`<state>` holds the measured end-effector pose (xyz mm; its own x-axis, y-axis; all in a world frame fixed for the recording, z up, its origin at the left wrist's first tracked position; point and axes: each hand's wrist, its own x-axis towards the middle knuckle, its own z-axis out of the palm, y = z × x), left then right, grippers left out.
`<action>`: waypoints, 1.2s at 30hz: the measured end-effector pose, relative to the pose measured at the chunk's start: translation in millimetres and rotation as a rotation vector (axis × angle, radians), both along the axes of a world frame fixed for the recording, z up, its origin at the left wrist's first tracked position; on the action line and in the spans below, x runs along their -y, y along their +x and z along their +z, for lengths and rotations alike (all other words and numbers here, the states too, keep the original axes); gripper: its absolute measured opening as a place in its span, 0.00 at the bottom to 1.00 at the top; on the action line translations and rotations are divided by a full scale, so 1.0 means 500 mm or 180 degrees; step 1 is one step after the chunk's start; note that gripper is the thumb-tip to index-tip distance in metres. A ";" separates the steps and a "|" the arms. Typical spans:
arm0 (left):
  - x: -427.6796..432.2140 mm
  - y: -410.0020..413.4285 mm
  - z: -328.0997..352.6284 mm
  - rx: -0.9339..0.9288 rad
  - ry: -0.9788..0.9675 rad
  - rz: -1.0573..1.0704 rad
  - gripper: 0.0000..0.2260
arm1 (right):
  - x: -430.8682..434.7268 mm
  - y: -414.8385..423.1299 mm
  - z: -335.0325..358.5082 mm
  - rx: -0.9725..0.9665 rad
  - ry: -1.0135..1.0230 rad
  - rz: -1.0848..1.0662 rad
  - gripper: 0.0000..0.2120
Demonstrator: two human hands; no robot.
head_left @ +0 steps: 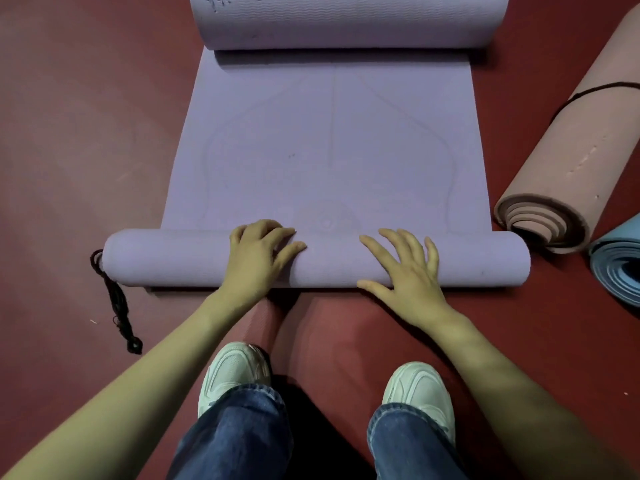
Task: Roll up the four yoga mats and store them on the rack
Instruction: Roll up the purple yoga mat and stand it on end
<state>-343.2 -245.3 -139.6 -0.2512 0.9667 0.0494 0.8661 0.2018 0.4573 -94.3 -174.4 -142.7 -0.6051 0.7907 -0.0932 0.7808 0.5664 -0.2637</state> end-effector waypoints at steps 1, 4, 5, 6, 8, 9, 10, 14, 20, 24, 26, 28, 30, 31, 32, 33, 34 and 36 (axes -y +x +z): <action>0.003 0.001 -0.004 0.0007 0.0318 -0.0010 0.21 | -0.014 -0.003 0.008 0.0024 -0.0158 0.0021 0.34; 0.031 0.012 -0.019 -0.0168 0.0695 -0.0142 0.18 | -0.063 -0.018 0.033 0.0146 -0.0823 -0.0003 0.33; 0.040 0.017 -0.027 -0.0277 0.0669 -0.0212 0.21 | -0.078 -0.025 0.040 0.0216 -0.0990 -0.0006 0.32; 0.048 0.019 -0.033 -0.0299 0.0593 -0.0244 0.23 | -0.090 -0.030 0.047 0.0291 -0.1100 0.0003 0.32; 0.046 0.017 -0.035 -0.0124 0.0421 -0.0197 0.27 | -0.100 -0.036 0.049 0.0469 -0.1139 0.0029 0.32; 0.039 0.013 -0.032 -0.0043 0.0357 -0.0156 0.29 | -0.099 -0.036 0.047 0.0529 -0.1040 0.0046 0.31; 0.028 0.008 -0.029 -0.0005 0.0301 -0.0131 0.30 | -0.095 -0.035 0.041 0.0541 -0.0802 0.0082 0.31; -0.029 -0.018 0.000 0.0067 -0.0081 -0.0159 0.35 | -0.050 -0.034 0.005 0.0187 0.0247 0.0083 0.30; -0.079 -0.047 0.008 -0.0052 -0.0350 -0.0324 0.38 | -0.051 -0.038 -0.012 0.0371 0.0351 0.0205 0.52; -0.074 -0.052 0.000 -0.0473 -0.0011 -0.0876 0.37 | -0.093 -0.059 0.015 0.0572 -0.0010 0.0184 0.52; -0.069 -0.050 -0.006 -0.0758 -0.0193 -0.1045 0.42 | -0.106 -0.065 0.022 0.0545 -0.0092 0.0148 0.52; -0.072 -0.049 -0.008 -0.1049 -0.0392 -0.1149 0.48 | -0.116 -0.069 0.025 0.0561 -0.0127 0.0127 0.54; -0.085 -0.055 -0.004 -0.1163 -0.0519 -0.1183 0.51 | -0.128 -0.077 0.029 0.0606 -0.0148 0.0119 0.55; -0.094 -0.058 0.000 -0.1161 -0.0561 -0.1170 0.53 | -0.137 -0.082 0.032 0.0624 -0.0165 0.0116 0.55; -0.105 -0.060 0.004 -0.1136 -0.0609 -0.1142 0.54 | -0.146 -0.087 0.035 0.0634 -0.0191 0.0109 0.55; -0.115 -0.061 0.010 -0.1119 -0.0668 -0.1100 0.55 | -0.154 -0.091 0.037 0.0644 -0.0216 0.0102 0.55; -0.123 -0.060 0.015 -0.1123 -0.0744 -0.1047 0.55 | -0.161 -0.095 0.038 0.0670 -0.0228 0.0095 0.55; -0.132 -0.055 0.017 -0.1215 -0.0819 -0.0948 0.53 | -0.164 -0.099 0.036 0.0762 -0.0160 0.0082 0.55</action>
